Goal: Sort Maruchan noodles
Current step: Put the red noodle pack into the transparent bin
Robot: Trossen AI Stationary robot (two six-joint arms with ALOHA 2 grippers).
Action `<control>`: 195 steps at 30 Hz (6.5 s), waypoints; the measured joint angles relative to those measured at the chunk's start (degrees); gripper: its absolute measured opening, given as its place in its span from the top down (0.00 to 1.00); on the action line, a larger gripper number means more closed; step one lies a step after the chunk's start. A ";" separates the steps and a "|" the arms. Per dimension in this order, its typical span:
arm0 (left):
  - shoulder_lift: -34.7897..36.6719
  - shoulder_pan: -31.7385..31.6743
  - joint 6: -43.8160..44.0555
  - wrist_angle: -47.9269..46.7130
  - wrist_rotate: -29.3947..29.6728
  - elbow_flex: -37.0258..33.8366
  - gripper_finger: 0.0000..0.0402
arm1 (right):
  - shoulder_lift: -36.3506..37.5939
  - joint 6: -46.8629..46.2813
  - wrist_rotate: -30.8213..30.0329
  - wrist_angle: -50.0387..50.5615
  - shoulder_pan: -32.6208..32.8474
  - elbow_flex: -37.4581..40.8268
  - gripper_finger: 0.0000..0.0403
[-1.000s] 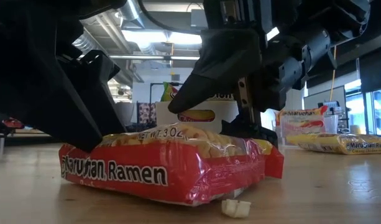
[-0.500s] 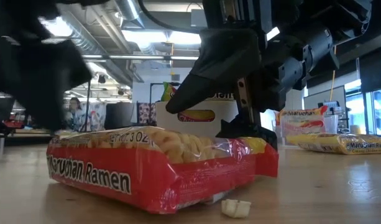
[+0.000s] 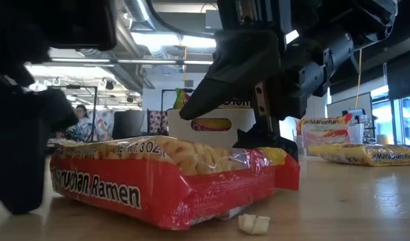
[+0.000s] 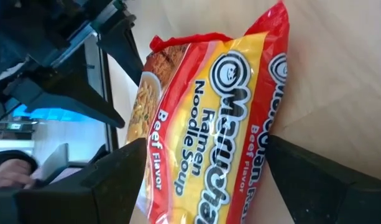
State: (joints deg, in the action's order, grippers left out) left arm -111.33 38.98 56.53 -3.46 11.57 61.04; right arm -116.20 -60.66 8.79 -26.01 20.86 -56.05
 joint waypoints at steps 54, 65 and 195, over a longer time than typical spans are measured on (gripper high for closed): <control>8.64 0.14 -19.78 -11.22 10.22 -0.52 0.50 | 26.32 30.24 -7.26 36.21 -0.31 -1.38 0.79; 8.64 -2.66 -22.52 -10.06 8.20 -1.02 0.50 | 51.81 38.91 -23.31 70.50 -11.44 -1.38 0.76; 8.59 -4.80 -26.66 -1.56 7.45 -1.01 0.50 | 42.25 -2.80 -10.05 54.64 20.78 5.20 0.58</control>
State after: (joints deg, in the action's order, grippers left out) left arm -102.74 34.17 29.87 -5.02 19.03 60.03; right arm -73.95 -63.46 -1.27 28.63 41.64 -50.85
